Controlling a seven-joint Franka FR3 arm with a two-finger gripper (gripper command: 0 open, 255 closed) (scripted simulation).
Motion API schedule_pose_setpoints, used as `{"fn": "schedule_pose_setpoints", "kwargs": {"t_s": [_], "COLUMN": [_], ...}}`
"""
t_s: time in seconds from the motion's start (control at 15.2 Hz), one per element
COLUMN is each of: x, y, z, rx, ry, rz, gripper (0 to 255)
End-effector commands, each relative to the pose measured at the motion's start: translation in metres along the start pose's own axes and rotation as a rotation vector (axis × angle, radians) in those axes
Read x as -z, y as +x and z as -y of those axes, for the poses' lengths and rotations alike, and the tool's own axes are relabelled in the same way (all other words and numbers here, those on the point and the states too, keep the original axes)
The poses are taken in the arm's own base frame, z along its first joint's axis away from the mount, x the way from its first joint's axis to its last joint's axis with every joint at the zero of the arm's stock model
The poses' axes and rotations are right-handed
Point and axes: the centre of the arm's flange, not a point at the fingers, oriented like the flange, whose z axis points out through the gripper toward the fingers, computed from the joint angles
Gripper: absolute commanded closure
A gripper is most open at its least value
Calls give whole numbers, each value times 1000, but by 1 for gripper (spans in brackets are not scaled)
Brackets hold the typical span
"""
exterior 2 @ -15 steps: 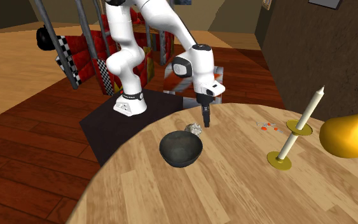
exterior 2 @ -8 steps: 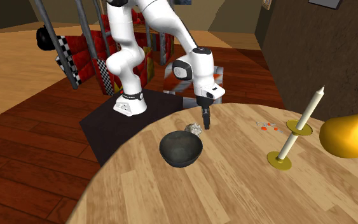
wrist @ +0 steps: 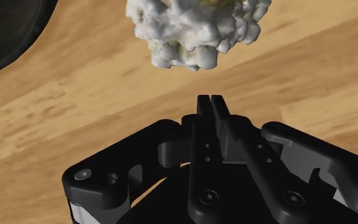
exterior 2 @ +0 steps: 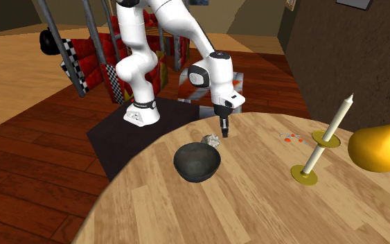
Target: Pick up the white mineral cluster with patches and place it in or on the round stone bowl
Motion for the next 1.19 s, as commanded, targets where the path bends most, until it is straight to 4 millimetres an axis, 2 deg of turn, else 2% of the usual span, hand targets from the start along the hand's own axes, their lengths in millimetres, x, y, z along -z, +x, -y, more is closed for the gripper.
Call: {"fn": "schedule_pose_setpoints", "kwargs": {"t_s": [0.0, 0.2, 0.26, 0.46, 0.66, 1.12], "x": [0, 0, 0, 18, 25, -10], "y": [0, 0, 0, -60, -121, -108], "z": [0, 0, 0, -2, -6, -8], "rx": [0, 0, 0, 45, 89, 89], "ry": [0, 0, 0, -28, -56, -56], "rz": [0, 0, 0, -170, -337, -337], "gripper": [255, 255, 0, 0, 0, 0]}}
